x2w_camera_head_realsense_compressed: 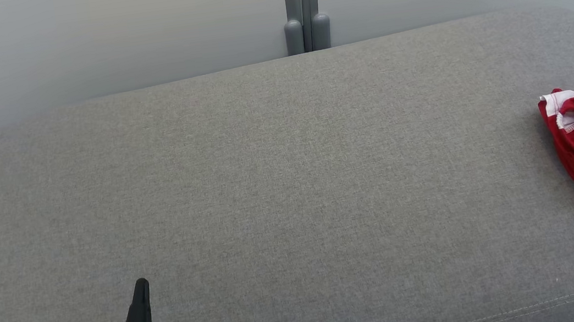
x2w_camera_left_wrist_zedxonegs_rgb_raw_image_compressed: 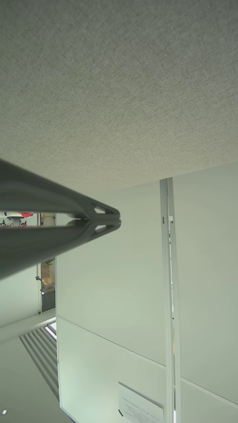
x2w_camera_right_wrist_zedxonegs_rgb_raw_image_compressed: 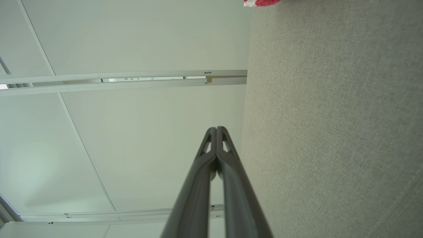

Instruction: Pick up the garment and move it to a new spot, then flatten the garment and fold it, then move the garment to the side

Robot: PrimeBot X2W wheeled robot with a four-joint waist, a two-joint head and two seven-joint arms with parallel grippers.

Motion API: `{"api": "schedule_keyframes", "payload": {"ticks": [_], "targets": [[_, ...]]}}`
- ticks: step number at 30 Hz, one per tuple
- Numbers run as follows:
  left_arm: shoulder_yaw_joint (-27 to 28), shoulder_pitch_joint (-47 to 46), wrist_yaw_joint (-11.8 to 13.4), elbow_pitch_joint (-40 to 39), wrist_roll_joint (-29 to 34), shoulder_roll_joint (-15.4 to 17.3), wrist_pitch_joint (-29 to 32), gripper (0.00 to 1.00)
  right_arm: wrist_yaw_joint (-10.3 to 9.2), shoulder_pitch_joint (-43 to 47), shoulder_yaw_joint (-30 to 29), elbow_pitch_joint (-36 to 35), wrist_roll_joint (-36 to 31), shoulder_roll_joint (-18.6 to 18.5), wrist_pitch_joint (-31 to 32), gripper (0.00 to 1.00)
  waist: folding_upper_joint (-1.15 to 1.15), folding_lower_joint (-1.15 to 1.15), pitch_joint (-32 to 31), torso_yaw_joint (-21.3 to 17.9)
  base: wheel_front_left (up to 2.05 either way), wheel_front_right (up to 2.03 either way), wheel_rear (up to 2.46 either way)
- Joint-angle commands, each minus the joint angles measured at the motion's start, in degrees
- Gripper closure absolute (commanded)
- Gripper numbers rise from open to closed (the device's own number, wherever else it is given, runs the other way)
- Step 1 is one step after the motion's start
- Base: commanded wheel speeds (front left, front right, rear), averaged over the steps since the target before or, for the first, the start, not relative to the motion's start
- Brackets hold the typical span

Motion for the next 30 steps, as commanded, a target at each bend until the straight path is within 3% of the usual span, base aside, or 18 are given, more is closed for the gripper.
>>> {"api": "schedule_keyframes", "payload": {"ticks": [1, 30], "targets": [[0.13, 0.66, -0.24, -0.21, 0.13, -0.06, 0.10, 1.00, 0.02, 0.55, -0.04, -0.24, 0.16, -0.05, -0.14, 1.00, 0.00, 0.00, 0.00, 0.00, 0.00, 0.00, 0.00], [0.19, 0.67, -0.24, -0.22, 0.22, -0.13, 0.18, 1.00, 0.02, 0.47, -0.01, -0.23, 0.17, -0.04, -0.17, 1.00, 0.00, 0.00, 0.00, 0.00, 0.00, 0.00, 0.00]]}}
